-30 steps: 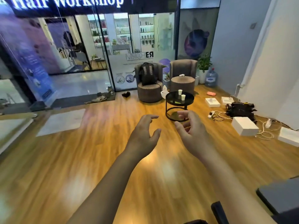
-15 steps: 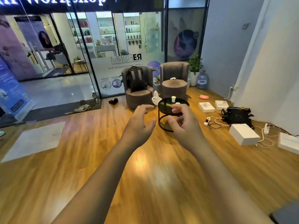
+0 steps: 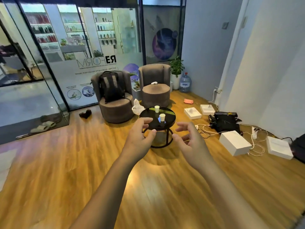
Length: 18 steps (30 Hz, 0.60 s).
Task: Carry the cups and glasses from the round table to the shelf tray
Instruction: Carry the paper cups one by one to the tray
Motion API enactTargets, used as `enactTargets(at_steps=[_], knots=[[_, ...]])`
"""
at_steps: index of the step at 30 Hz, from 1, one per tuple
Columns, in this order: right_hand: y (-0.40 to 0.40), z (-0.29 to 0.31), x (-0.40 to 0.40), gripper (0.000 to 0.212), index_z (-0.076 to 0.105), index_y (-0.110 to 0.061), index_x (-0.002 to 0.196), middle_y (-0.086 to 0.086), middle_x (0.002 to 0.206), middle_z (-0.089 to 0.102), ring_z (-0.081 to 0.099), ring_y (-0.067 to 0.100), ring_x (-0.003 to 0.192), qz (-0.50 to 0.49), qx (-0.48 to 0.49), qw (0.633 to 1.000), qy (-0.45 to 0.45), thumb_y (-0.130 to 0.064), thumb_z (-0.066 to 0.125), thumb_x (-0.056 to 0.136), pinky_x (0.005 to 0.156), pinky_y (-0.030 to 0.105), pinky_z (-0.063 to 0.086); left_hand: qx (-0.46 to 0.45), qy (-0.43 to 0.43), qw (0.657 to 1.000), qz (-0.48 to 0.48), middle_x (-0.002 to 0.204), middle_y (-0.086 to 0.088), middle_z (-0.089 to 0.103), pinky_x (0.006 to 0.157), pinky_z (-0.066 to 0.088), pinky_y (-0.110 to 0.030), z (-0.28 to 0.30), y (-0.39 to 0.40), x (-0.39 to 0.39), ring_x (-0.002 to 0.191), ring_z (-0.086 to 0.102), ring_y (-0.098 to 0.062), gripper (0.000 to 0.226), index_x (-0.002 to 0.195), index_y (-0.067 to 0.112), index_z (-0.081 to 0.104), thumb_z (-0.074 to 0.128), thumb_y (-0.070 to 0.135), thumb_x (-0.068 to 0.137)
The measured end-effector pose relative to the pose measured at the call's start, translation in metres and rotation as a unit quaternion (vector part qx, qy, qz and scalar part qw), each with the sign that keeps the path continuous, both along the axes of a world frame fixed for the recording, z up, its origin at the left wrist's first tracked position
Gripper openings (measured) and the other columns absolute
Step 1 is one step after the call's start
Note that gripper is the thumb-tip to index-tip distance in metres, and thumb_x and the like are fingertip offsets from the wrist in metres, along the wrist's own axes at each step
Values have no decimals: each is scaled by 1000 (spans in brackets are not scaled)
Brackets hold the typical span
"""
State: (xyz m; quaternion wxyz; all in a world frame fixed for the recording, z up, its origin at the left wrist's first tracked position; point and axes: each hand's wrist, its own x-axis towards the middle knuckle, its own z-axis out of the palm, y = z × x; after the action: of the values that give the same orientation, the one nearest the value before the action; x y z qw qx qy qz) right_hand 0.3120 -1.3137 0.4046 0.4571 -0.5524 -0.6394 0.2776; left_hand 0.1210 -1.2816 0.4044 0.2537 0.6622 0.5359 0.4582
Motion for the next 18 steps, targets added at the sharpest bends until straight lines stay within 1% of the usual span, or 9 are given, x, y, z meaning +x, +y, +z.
enactTargets(at_steps=[2,4,7,9,11,13,14,16,18], knots=[[49,-3,5,38,49,-33,133,-16,114,58,62,8,86,-1,-24,1000,10,-34,62,97,70,21,54,-23,-16,1000,2,122,22,54,75,41,-8,-1,58,6,119,52,-1,33,129,31,54,63,23,98],[95,-5,11,39,50,-35,133,-18,113,59,63,8,86,-3,-40,999,25,-35,63,96,73,27,57,-37,-42,998,-4,126,16,57,73,44,-8,1,111,15,118,55,-2,33,129,29,55,62,20,98],[169,-12,26,38,53,-33,130,-13,112,63,67,17,91,-31,-66,994,87,-34,66,95,78,39,61,-68,-87,994,-14,125,13,60,78,45,-12,-2,188,33,114,59,-2,31,128,28,56,62,19,98],[211,-19,35,37,53,-30,130,-8,113,64,69,25,93,-48,-80,988,123,-31,66,95,75,39,62,-86,-102,991,-23,122,15,60,81,47,-15,-10,228,43,111,60,0,30,127,28,56,62,19,98],[259,-30,44,37,53,-30,130,-7,113,63,69,26,93,-58,-88,987,125,-31,66,95,76,42,62,-99,-93,990,-27,121,17,60,83,48,-17,-22,275,49,112,60,-1,31,127,29,56,62,21,98],[309,-43,52,39,52,-32,131,-10,114,62,68,23,93,-57,-91,988,108,-34,66,95,79,44,62,-107,-87,990,-22,121,18,60,84,48,-19,-36,324,53,113,60,-2,31,127,29,56,62,21,98],[331,-49,56,40,52,-33,132,-11,114,61,68,20,92,-55,-91,990,96,-35,66,95,79,42,61,-110,-85,990,-17,122,18,60,84,48,-19,-42,344,54,113,60,-2,31,128,28,56,62,21,98],[384,-61,66,42,50,-32,134,-13,115,59,64,14,90,-48,-92,992,69,-35,65,95,71,30,58,-109,-79,991,-5,123,18,59,81,47,-16,-54,394,58,113,59,-1,31,128,29,56,61,21,98],[440,-70,76,41,49,-31,135,-13,116,57,62,9,88,-32,-95,994,47,-35,64,96,65,17,48,-115,-71,991,7,124,17,59,78,44,-14,-65,446,67,114,59,-1,31,129,29,55,61,21,99]])
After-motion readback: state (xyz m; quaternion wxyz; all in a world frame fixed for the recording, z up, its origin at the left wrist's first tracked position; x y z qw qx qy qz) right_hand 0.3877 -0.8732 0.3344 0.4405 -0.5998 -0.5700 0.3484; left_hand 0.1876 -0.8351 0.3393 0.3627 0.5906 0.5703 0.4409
